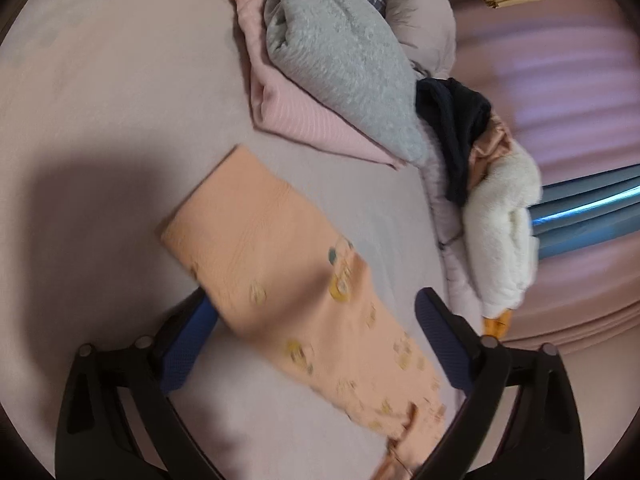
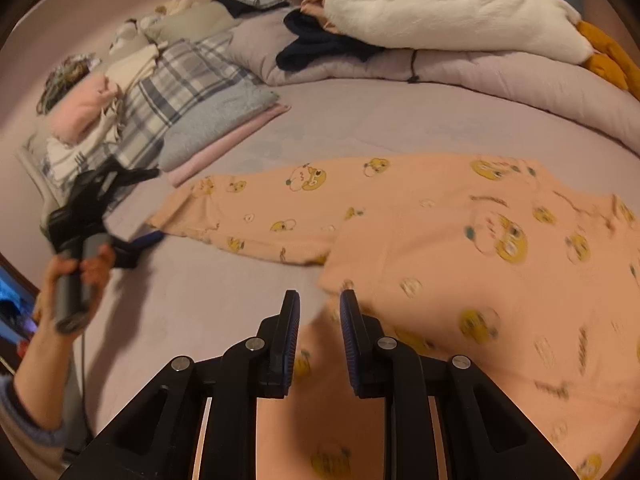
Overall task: Fold small clothes
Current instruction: 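Fold the held sleeve across the shirt body with the right gripper, then grasp the other sleeve cuff with the left gripper and fold it across the body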
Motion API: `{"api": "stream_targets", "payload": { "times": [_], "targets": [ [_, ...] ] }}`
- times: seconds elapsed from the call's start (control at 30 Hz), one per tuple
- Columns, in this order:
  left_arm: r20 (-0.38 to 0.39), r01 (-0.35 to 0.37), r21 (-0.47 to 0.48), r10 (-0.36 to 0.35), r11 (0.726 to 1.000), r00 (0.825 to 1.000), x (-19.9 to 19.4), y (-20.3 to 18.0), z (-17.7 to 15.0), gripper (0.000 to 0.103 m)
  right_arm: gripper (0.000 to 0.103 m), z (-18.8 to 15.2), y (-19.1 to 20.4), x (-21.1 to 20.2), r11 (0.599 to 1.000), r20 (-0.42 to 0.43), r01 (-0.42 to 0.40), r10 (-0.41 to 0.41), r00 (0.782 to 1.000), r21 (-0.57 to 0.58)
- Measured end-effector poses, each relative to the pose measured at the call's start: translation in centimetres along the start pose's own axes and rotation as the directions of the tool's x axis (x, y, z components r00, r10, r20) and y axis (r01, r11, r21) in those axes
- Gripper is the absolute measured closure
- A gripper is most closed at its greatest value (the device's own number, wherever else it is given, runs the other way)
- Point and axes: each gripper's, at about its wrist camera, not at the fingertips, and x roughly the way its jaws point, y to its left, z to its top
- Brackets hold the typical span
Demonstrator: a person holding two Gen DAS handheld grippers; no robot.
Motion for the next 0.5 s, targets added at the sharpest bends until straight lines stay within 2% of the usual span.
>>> {"api": "stream_targets", "payload": {
  "times": [0.03, 0.07, 0.1, 0.13, 0.27, 0.4, 0.5],
  "targets": [
    [0.013, -0.043, 0.025, 0.043, 0.999, 0.999, 0.3, -0.4, 0.1, 0.031, 0.08, -0.5, -0.5, -0.8, 1.0, 0.005, -0.002, 0.002, 1.0, 0.007],
    [0.019, -0.092, 0.049, 0.091, 0.995, 0.996, 0.7, -0.7, 0.3, 0.06, 0.08, -0.7, -0.9, -1.2, 1.0, 0.009, -0.001, 0.001, 1.0, 0.012],
    [0.014, -0.146, 0.075, 0.146, 0.986, 0.989, 1.3, -1.1, 0.3, 0.075, 0.08, -1.1, -1.2, -1.7, 1.0, 0.014, 0.006, -0.007, 1.0, 0.022],
    [0.002, -0.188, 0.087, 0.188, 0.978, 0.982, 2.0, -1.2, 0.4, 0.095, 0.08, -1.4, -1.7, -2.3, 0.999, 0.017, 0.015, -0.015, 1.0, 0.033],
    [0.026, -0.189, 0.11, 0.187, 0.976, 0.982, 1.5, -1.8, 0.6, 0.1, 0.08, -2.4, -3.2, -3.9, 0.996, 0.035, 0.048, -0.051, 0.998, 0.069],
    [0.046, -0.146, 0.247, 0.139, 0.958, 0.989, -0.2, -5.8, -1.2, 0.101, 0.08, -3.4, -5.1, -5.8, 0.989, 0.057, 0.074, -0.082, 0.995, 0.127],
    [0.024, -0.063, 0.352, 0.058, 0.934, 0.998, -1.5, -10.0, -3.5, 0.101, 0.08, -4.2, -6.4, -7.3, 0.981, 0.079, 0.078, -0.093, 0.992, 0.18]
  ]
}}
